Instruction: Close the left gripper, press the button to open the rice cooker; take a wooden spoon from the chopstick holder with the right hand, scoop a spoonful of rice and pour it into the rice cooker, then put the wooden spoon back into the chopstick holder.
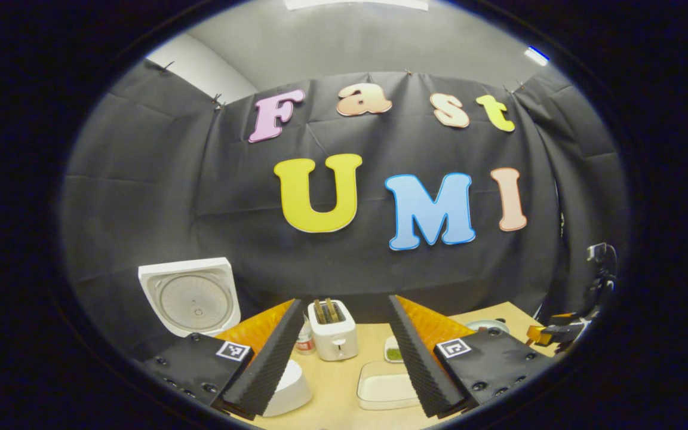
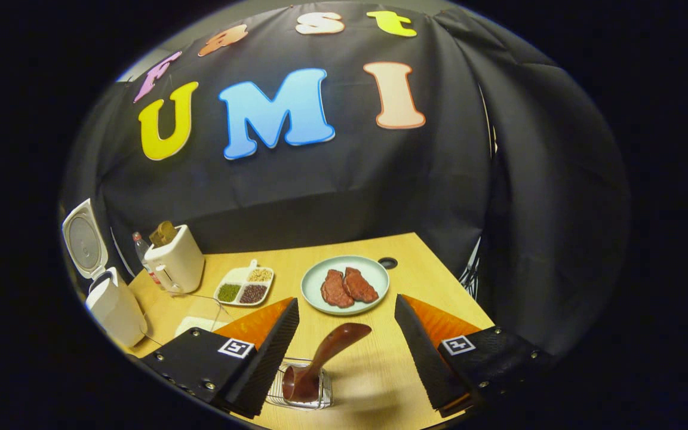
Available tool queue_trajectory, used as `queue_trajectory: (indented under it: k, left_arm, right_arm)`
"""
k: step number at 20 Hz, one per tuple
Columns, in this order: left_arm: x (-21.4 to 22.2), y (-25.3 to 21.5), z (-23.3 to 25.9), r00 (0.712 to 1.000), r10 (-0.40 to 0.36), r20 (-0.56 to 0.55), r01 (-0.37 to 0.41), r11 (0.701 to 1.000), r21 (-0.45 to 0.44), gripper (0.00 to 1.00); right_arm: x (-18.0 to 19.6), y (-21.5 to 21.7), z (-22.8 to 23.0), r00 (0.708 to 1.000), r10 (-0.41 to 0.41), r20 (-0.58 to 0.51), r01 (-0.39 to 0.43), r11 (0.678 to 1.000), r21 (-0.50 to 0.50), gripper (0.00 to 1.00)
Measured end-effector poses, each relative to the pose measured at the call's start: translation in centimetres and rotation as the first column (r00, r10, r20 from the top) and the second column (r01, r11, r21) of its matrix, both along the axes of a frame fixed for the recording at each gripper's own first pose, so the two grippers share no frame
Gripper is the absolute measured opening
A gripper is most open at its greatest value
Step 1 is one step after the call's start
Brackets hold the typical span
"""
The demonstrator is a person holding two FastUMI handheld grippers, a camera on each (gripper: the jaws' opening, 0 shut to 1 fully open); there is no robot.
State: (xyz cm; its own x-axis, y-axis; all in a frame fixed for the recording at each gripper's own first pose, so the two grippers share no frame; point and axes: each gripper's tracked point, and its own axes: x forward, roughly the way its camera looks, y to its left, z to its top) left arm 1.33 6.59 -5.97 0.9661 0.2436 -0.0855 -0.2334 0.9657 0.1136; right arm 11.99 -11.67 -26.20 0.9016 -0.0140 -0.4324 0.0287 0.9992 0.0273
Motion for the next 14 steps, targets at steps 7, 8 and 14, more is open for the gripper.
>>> queue_trajectory:
  k: [7, 8, 14]
  left_arm:
    - [0.2, 1.0, -1.4, 1.000, 0.022, -0.022, -0.023, 1.000, -0.020, 0.99]
    - [0.4, 1.3, -1.5, 0.999, 0.027, -0.022, -0.028, 0.999, -0.030, 0.99]
    - [1.1, 2.0, -1.4, 1.000, 0.011, -0.018, -0.011, 1.000, -0.025, 0.98]
  right_arm:
    - [1.0, 1.0, -4.1, 0.994, 0.062, -0.086, -0.054, 0.995, 0.088, 0.83]
    - [1.2, 1.1, -4.6, 0.993, 0.059, -0.098, -0.048, 0.992, 0.115, 0.71]
    - [1.1, 2.7, -4.3, 0.989, 0.104, -0.107, -0.070, 0.956, 0.283, 0.30]
